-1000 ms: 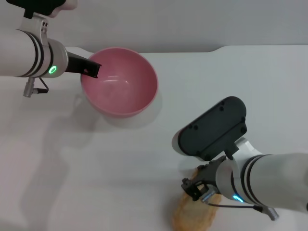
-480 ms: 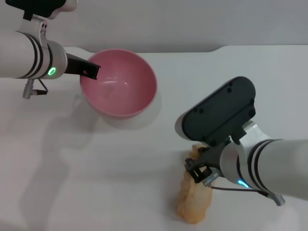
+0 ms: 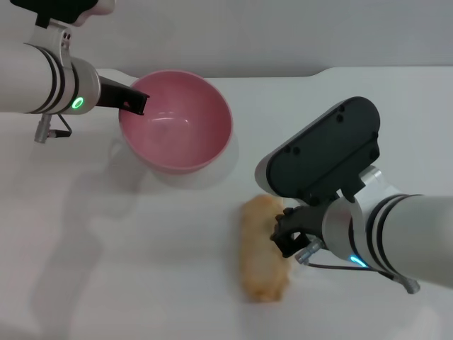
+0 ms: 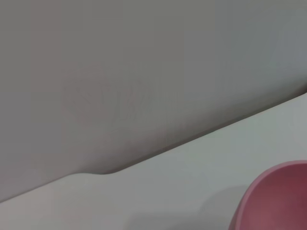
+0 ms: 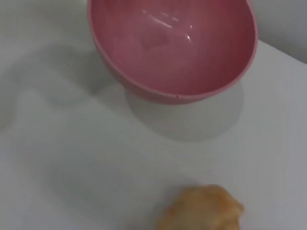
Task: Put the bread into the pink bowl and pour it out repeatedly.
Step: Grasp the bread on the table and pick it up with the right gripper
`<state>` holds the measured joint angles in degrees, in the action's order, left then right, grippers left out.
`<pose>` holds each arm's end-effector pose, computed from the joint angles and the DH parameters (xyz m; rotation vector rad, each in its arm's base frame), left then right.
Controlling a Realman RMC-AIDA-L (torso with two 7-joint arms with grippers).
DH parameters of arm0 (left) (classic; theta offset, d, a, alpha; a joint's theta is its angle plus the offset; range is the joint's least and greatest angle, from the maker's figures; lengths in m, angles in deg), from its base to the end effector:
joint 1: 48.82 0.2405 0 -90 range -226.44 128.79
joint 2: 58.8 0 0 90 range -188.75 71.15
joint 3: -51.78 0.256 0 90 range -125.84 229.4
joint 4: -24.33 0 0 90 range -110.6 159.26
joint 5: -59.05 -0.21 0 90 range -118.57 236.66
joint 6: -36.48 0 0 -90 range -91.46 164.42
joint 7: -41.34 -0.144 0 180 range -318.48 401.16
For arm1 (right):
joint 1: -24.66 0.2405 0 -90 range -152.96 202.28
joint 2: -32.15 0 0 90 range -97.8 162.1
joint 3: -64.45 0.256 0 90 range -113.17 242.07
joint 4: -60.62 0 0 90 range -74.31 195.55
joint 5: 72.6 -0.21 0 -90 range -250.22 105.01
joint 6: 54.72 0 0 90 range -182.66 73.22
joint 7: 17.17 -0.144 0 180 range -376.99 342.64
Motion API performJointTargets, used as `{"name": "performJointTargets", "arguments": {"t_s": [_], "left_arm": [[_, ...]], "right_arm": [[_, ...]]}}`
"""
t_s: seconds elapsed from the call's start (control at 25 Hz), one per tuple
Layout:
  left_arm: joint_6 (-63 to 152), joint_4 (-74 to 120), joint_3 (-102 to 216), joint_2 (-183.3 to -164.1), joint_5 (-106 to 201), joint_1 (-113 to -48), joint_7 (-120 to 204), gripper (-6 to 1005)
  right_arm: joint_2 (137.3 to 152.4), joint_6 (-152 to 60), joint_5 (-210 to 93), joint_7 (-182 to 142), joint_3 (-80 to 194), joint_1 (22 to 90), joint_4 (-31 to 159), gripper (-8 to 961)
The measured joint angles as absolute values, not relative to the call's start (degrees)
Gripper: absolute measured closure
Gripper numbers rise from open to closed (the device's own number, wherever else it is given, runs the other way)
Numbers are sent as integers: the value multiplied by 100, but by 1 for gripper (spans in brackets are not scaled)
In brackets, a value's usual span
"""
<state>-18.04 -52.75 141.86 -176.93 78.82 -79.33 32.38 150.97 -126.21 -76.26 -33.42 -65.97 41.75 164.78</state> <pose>-0.1771 0.4078 0.0028 -2.1103 -0.8869 0.0944 0.1243 0.2563 -0.0821 -2.3219 0.7724 -0.3188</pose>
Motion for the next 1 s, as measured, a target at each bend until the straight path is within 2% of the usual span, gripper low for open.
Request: {"name": "performJointTargets", "arguments": {"t_s": [0.32, 0.48, 0.64, 1.0], "left_arm": [[-1793, -5271, 14186, -17693, 7882, -7968, 3237, 959], [-1766, -5218, 14200, -17693, 7882, -8010, 3237, 958], [-1761, -5146, 14230, -17692, 7882, -8041, 3237, 958], [-1757, -5124, 14257, -17699, 7882, -8056, 3240, 958]], "right_arm": [[15108, -12504, -7699, -3374, -6554, 4177, 16320, 955], [15118, -12436, -7757, -3406, -6478, 4189, 16129, 901], [15120, -12407, -7760, -3415, -6475, 4181, 16161, 728], [15117, -12353, -7730, -3419, -6474, 4202, 16204, 539]]}}
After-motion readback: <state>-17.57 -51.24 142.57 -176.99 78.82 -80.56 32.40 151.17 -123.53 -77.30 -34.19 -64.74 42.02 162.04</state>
